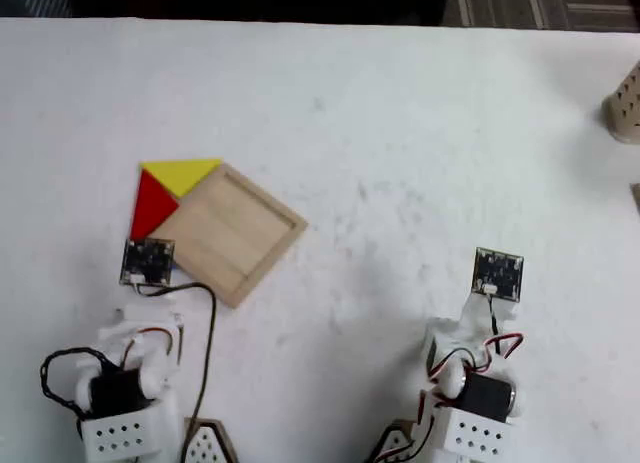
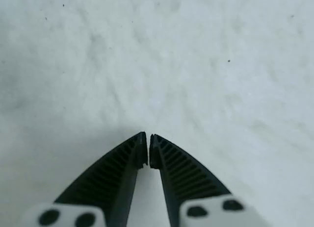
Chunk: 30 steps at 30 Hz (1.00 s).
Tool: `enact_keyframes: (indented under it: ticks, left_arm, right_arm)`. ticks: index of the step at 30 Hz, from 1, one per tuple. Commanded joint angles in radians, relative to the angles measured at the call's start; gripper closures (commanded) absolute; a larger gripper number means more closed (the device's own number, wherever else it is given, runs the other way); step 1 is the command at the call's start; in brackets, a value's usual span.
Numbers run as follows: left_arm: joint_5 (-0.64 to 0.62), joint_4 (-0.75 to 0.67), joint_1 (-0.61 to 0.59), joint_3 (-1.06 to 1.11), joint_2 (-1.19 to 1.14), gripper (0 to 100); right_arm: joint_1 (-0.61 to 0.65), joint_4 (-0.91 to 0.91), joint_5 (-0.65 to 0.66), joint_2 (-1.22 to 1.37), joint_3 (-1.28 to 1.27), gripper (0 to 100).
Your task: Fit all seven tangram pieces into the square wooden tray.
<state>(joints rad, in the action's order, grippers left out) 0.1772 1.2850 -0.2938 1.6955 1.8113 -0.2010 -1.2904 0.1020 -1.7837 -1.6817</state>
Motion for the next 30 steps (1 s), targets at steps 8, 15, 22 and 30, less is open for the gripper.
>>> enact_keyframes:
  ticks: [8, 15, 22, 30]
  left_arm:
    - [-0.005, 0.002, 0.044, -0.003, 0.007, 98]
    - [-0.005, -0.063, 0.042, -0.048, 0.008, 98]
    - [0.002, -0.186, -0.065, -0.144, 0.008, 98]
    - [0.003, -0.203, -0.14, -0.252, 0.004, 98]
  right_arm:
    - [0.165, 0.024, 0.011, -0.016, -0.009, 98.1]
    - [0.102, 0.039, 0.011, -0.016, 0.003, 97.8]
    - [-0.039, 0.246, 0.011, -0.016, 0.049, 97.7]
    - [0.015, 0.349, 0.011, -0.015, 0.046, 97.7]
